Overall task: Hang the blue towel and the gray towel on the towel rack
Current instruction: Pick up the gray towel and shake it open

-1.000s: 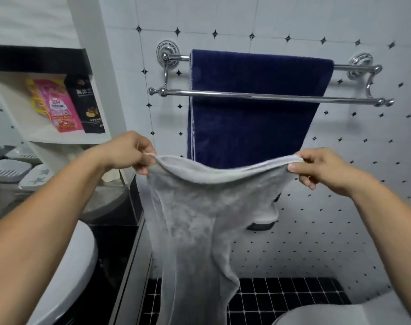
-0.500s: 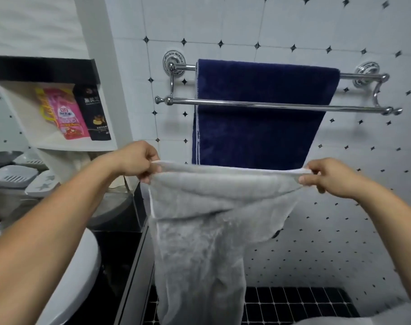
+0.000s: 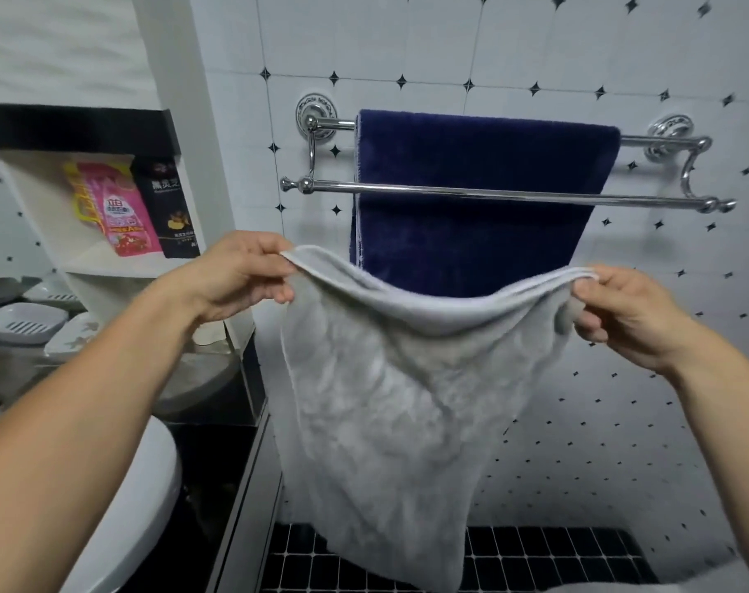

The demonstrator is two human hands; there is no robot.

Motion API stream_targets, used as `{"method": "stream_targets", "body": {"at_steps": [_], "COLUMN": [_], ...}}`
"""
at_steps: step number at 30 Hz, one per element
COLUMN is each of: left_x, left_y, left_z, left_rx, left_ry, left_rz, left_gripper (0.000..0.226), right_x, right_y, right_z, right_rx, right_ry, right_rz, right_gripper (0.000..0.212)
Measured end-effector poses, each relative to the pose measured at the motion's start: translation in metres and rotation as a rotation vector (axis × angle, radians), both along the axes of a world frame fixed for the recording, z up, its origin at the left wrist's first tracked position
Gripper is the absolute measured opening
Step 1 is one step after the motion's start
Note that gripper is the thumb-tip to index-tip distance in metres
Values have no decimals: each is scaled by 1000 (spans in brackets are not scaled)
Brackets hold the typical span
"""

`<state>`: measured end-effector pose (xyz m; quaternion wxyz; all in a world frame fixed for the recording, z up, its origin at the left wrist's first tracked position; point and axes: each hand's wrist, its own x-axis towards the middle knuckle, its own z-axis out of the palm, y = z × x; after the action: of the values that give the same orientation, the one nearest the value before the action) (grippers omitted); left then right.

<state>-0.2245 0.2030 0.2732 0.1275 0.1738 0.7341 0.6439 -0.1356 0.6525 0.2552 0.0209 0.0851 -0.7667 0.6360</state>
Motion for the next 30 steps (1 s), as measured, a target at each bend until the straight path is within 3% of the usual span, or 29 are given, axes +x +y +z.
{"method": "stream_targets", "body": {"at_steps": [3, 7, 11, 17, 25, 27, 30], "left_x": [-2, -2, -4, -3, -5, -9, -17], "left_y": [-3, 4, 11, 21, 32, 35, 42], "left_z": [-1, -11, -11, 0, 4, 5, 6], "left_rx": [-368, -477, -357, -243, -286, -249, -109], "left_ry": [102, 125, 86, 100, 117, 117, 90], "left_rz": [106, 179, 246, 306, 317, 351, 417], "left_gripper": [8, 9, 11, 15, 14, 16, 27], "right_x": [-4, -6, -8, -7, -10, -12, -17], "right_y": [14, 18, 17, 5, 4, 3, 4], "right_z": [-9, -13, -7, 0, 9, 13, 22], "right_rx": [535, 587, 395, -222, -244, -277, -347], "right_ry": [-33, -50, -105, -207, -94, -81, -22], "right_rz": [-221, -271, -303, -351, -503, -538, -612], "right_gripper": [21, 16, 7, 7, 7, 3, 18]}}
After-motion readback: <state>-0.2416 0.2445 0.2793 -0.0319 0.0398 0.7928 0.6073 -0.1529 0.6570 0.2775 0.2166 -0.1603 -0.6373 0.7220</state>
